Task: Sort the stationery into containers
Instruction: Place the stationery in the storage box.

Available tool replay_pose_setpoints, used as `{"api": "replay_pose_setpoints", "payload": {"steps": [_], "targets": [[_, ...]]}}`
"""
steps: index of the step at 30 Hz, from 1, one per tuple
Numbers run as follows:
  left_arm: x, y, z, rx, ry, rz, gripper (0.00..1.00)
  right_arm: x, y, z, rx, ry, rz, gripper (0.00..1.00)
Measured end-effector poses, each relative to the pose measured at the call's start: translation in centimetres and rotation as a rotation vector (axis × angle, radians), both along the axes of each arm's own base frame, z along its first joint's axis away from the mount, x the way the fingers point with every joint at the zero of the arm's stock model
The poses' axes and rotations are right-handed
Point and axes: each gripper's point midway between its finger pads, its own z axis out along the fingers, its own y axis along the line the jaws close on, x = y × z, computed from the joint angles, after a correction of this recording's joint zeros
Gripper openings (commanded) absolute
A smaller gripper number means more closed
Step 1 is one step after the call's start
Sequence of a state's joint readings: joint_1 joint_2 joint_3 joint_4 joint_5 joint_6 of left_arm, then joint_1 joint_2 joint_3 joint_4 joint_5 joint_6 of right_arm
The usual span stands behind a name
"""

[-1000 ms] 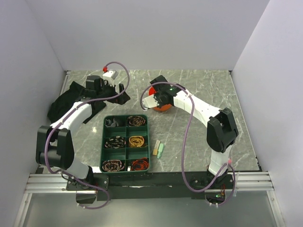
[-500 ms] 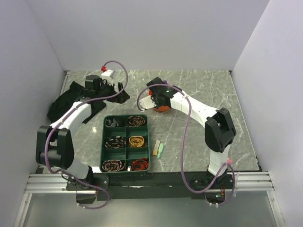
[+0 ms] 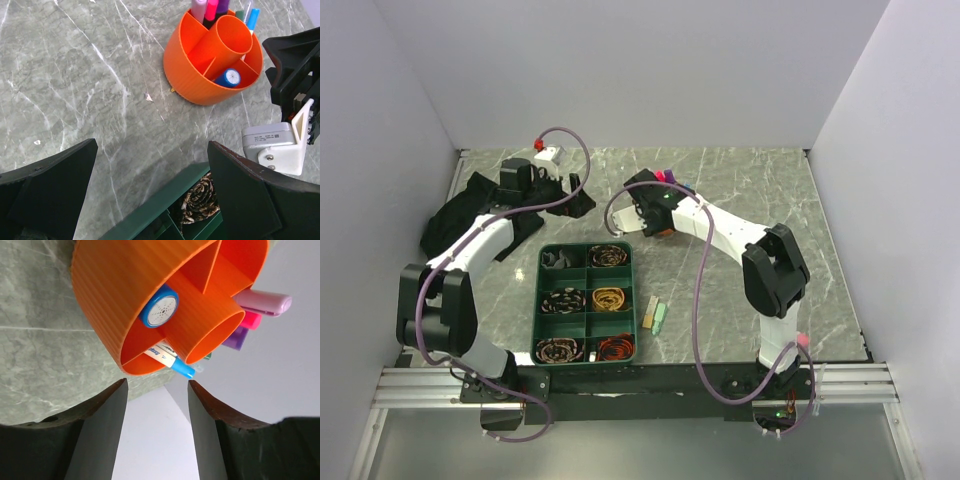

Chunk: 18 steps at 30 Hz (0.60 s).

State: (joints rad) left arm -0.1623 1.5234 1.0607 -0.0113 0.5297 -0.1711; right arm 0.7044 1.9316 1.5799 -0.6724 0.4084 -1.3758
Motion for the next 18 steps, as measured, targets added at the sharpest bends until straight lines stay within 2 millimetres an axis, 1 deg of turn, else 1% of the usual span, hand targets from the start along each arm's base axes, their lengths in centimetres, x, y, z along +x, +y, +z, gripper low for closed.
{"api": "replay_pose_setpoints", "payload": {"steps": [3, 5, 7, 9, 11, 13, 14, 15, 16, 17, 18], "targets": [[0.1, -0.1, -0.2, -0.002, 0.005, -0.004, 0.99, 0.0, 0.0, 0.3, 0.021, -0.005, -0.021, 0.60], [0.3, -0.2, -0.5, -0.005, 0.015, -0.007, 0.99, 0.0, 0.1, 0.9, 0.043, -0.012, -0.040, 0.60], [0.7, -0.5, -0.6, -0.013, 0.023, -0.014, 0.99, 0.1, 0.3, 2.3, 0.087, -0.029, -0.068, 0.61], [1.4, -0.8, -0.7, -0.025, 0.035, -0.018, 0.99, 0.5, 0.5, 4.5, 0.159, -0.055, -0.113, 0.62], [2.4, -1.1, -0.7, -0.038, 0.047, -0.020, 0.99, 0.9, 0.9, 7.4, 0.270, -0.080, -0.170, 0.62], [3.7, -1.7, -0.7, -0.055, 0.061, -0.023, 0.98, 1.4, 0.7, 10.1, 0.393, -0.107, -0.239, 0.61], [4.4, -1.9, -0.8, -0.060, 0.074, -0.025, 0.96, 1.6, 0.3, 11.6, 0.464, -0.118, -0.283, 0.60], [5.2, -2.2, -0.8, -0.067, 0.082, -0.024, 0.93, 1.9, -0.4, 12.8, 0.531, -0.128, -0.329, 0.59], [5.9, -2.4, -0.9, -0.073, 0.088, -0.025, 0.90, 2.0, -1.3, 13.6, 0.589, -0.134, -0.379, 0.59], [6.6, -2.6, -1.2, -0.078, 0.102, -0.026, 0.88, 2.1, -2.4, 14.2, 0.639, -0.135, -0.432, 0.58], [7.3, -2.9, -1.4, -0.084, 0.112, -0.029, 0.80, 2.1, -3.4, 14.4, 0.674, -0.131, -0.476, 0.56]]}}
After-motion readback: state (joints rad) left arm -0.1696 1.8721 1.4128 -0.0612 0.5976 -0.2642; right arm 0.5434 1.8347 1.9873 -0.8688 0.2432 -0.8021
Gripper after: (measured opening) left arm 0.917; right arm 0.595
